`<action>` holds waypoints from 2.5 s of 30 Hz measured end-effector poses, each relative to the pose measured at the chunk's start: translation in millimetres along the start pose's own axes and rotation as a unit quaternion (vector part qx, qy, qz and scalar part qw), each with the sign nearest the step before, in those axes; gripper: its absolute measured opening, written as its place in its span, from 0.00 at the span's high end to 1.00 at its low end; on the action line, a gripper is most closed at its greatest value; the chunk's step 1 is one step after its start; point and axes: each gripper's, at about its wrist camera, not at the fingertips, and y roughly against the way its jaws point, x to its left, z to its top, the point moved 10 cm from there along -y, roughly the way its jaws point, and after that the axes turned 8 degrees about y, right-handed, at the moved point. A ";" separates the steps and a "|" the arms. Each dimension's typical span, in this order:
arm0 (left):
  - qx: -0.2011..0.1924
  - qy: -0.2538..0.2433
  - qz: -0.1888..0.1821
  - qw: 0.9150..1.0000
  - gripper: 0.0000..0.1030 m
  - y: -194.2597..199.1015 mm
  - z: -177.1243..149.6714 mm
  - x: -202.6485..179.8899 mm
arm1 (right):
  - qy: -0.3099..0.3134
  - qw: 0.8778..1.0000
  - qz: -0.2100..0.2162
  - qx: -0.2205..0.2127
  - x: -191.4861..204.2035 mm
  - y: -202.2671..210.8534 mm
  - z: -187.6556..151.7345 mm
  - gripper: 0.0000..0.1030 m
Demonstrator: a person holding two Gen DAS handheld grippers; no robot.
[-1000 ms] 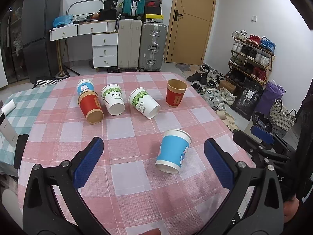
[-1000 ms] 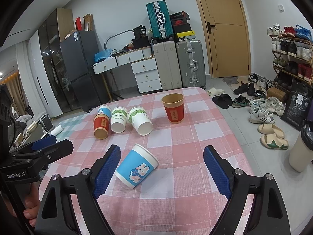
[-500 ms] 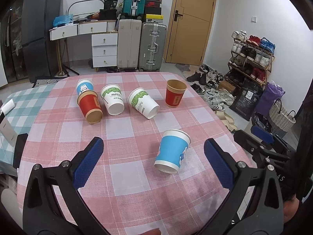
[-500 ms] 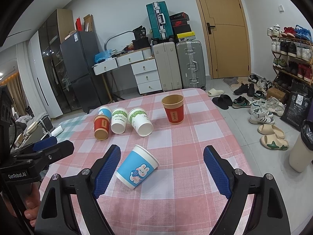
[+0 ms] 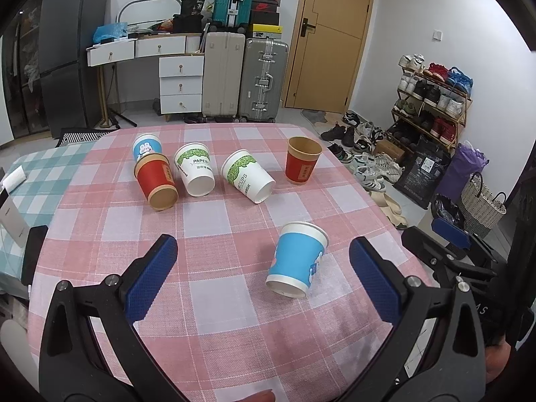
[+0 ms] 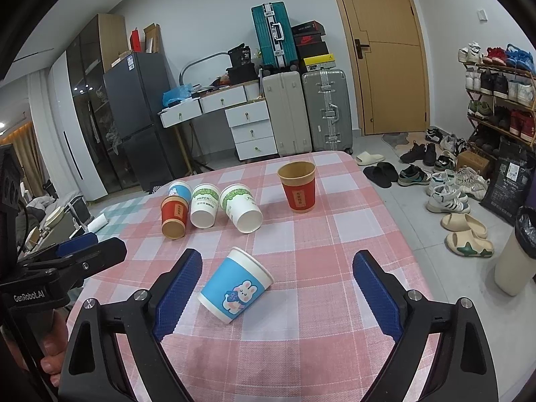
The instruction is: Flip cup upright
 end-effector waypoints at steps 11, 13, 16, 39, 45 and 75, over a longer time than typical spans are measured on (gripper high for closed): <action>-0.002 0.002 -0.001 1.000 0.00 0.2 1.6 1.6 | -0.002 1.000 0.006 -0.003 0.6 0.9 0.0 0.02; -0.002 0.001 0.000 1.000 0.00 0.2 1.6 1.8 | -0.003 1.000 0.006 -0.003 0.1 1.4 0.2 0.01; -0.001 0.001 -0.002 1.000 0.00 0.5 2.0 1.2 | -0.003 1.000 0.006 -0.003 -0.3 1.2 0.1 0.01; 0.008 -0.003 -0.005 1.000 0.00 -3.9 -0.5 -4.7 | -0.010 1.000 0.001 -0.007 -4.6 1.8 -1.2 0.01; 0.074 -0.031 0.003 0.997 0.00 -53.6 -24.9 -8.1 | -0.022 1.000 -0.009 0.000 -19.5 -1.0 -12.5 0.01; 0.292 0.006 -0.037 0.956 0.46 -141.5 -34.3 4.6 | -0.047 0.999 0.015 0.020 -21.8 -24.9 -31.9 0.01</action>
